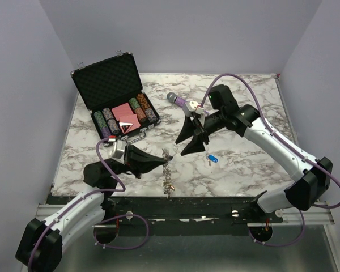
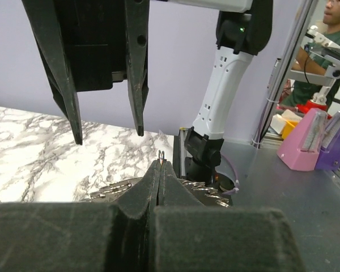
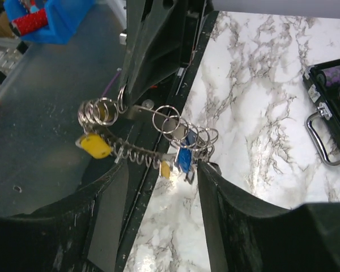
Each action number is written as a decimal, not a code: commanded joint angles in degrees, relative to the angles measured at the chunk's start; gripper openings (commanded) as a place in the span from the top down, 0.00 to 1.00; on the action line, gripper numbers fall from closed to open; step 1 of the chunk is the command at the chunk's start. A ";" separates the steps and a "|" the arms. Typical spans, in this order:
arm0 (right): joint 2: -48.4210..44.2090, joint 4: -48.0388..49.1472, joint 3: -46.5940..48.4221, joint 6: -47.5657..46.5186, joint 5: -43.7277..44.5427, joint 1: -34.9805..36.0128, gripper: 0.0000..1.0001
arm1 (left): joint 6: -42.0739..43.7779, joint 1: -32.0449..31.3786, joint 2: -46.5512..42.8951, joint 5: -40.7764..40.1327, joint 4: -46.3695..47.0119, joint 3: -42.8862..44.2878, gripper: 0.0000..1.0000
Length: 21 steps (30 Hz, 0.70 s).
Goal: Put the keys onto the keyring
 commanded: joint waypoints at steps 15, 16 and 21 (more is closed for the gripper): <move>0.71 10.05 -0.91 15.24 5.16 6.25 0.49 | 7.80 -5.39 -0.47 -11.75 -4.70 1.61 1.00; 0.63 10.22 -1.17 15.50 5.16 6.25 0.50 | 8.41 -5.65 -0.74 -12.20 -5.31 1.61 1.00; 0.45 10.23 -1.96 15.59 4.81 6.51 0.52 | 9.91 -6.45 -1.79 -13.43 -6.81 1.61 1.00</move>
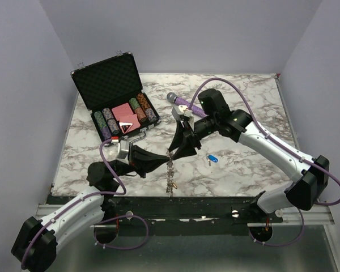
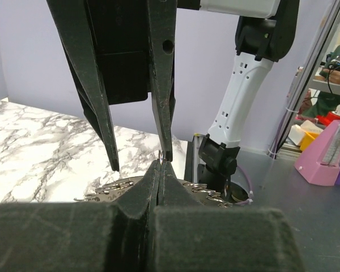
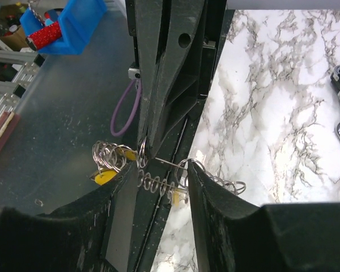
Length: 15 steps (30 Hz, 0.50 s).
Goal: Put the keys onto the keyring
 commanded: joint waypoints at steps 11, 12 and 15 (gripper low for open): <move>-0.19 0.50 -1.90 0.64 -0.12 0.52 0.57 | 6.78 -1.56 -4.08 -5.59 -8.25 2.82 1.00; -0.01 0.50 -1.90 0.82 -0.29 0.52 0.57 | 7.05 -1.73 -4.25 -5.60 -8.69 2.90 1.00; 0.08 0.76 -1.90 1.26 -0.91 0.44 0.58 | 7.14 -1.82 -4.61 -5.95 -9.22 2.99 1.00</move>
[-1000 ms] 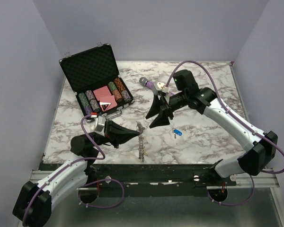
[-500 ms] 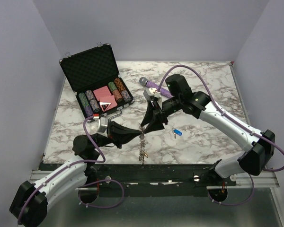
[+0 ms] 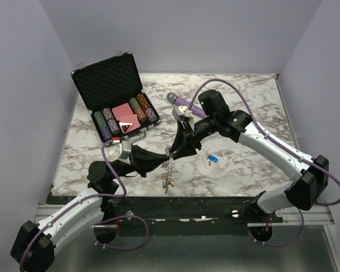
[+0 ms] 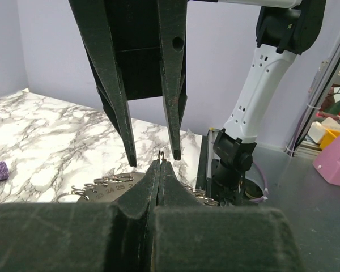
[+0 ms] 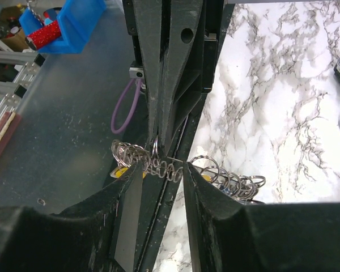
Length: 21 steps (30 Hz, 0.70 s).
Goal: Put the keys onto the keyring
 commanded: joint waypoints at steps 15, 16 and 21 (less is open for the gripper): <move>0.54 2.32 -1.14 2.84 -0.47 1.23 0.67 | 2.72 -1.48 -0.87 -3.20 -2.03 3.24 1.00; 0.54 2.32 -1.14 2.84 -0.38 1.14 0.68 | 2.99 -1.48 -0.95 -3.28 -2.47 3.24 1.00; 0.27 1.10 -0.88 2.14 1.28 1.23 0.61 | 3.43 -1.48 -1.74 -4.07 -3.35 2.89 1.00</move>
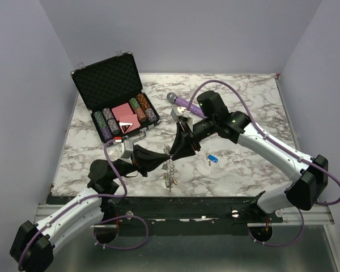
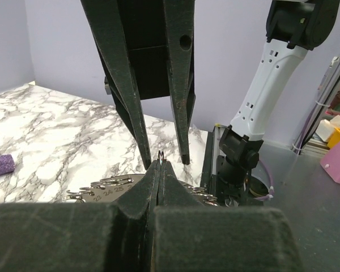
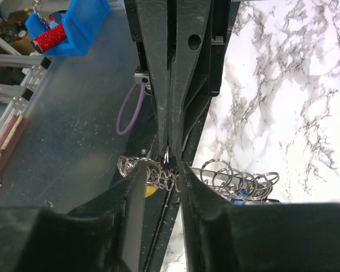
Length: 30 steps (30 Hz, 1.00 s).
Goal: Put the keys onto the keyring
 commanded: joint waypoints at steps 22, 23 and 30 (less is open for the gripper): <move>-2.23 -9.80 -3.27 -9.06 -2.31 -1.36 0.42 | -0.05 -0.36 -5.77 -7.66 0.25 -0.69 1.00; -2.23 -9.89 -3.54 -9.14 -2.58 -1.45 0.42 | -0.14 -0.36 -5.77 -7.93 0.25 -0.69 1.00; -2.32 -9.01 -5.47 -7.57 -4.85 -1.36 0.42 | -0.41 -0.45 -5.24 -9.07 1.22 -0.95 1.00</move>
